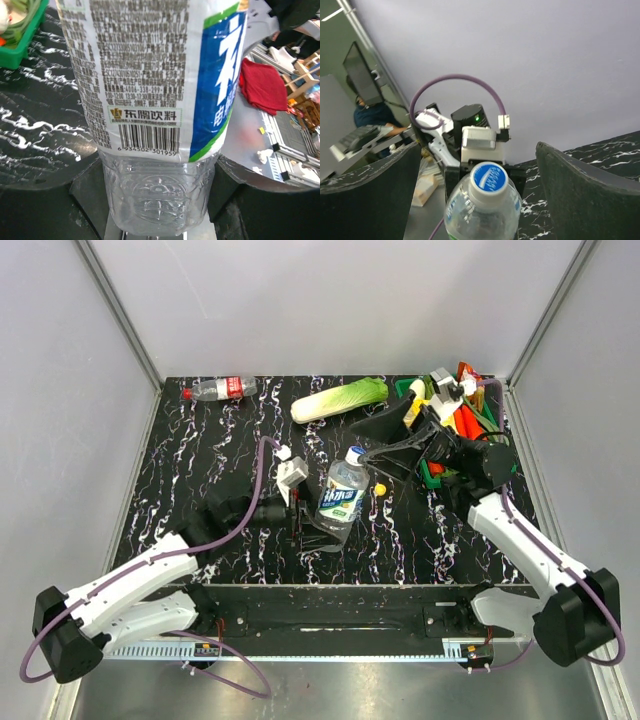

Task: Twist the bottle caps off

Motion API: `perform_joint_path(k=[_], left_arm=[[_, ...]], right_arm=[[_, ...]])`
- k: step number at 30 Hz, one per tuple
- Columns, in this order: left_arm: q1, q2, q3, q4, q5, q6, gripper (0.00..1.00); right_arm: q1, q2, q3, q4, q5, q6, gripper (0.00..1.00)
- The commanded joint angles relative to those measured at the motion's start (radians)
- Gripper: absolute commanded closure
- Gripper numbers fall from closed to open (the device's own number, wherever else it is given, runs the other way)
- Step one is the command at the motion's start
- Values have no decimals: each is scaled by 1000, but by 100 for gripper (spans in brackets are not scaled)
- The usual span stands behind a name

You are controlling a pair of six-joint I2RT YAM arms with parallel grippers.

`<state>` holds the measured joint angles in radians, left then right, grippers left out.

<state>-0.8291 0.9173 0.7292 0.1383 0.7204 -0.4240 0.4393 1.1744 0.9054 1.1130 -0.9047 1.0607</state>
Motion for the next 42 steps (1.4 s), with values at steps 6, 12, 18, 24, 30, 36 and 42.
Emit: perform_joint_path(k=[6, 12, 18, 24, 30, 36, 42], left_arm=[[-4, -26, 114, -275, -304, 126, 89], [-28, -15, 173, -410, -588, 154, 91], [-146, 21, 236, -528, -953, 171, 91], [-271, 75, 288, -594, -1264, 162, 92], [-358, 193, 377, -686, -1489, 146, 92], [-398, 308, 455, -753, -1566, 145, 92], [-415, 345, 472, -753, -1572, 146, 92]], right_arm=[[-7, -98, 36, -432, 199, -231, 0], [-7, -79, 67, -557, 240, -254, 0], [-5, -39, 105, -660, 253, -260, 0], [-7, 17, 148, -742, 242, -249, 0], [-5, 59, 155, -722, 216, -205, 0], [-7, 88, 167, -728, 208, -188, 1], [-5, 96, 167, -723, 191, -173, 10]])
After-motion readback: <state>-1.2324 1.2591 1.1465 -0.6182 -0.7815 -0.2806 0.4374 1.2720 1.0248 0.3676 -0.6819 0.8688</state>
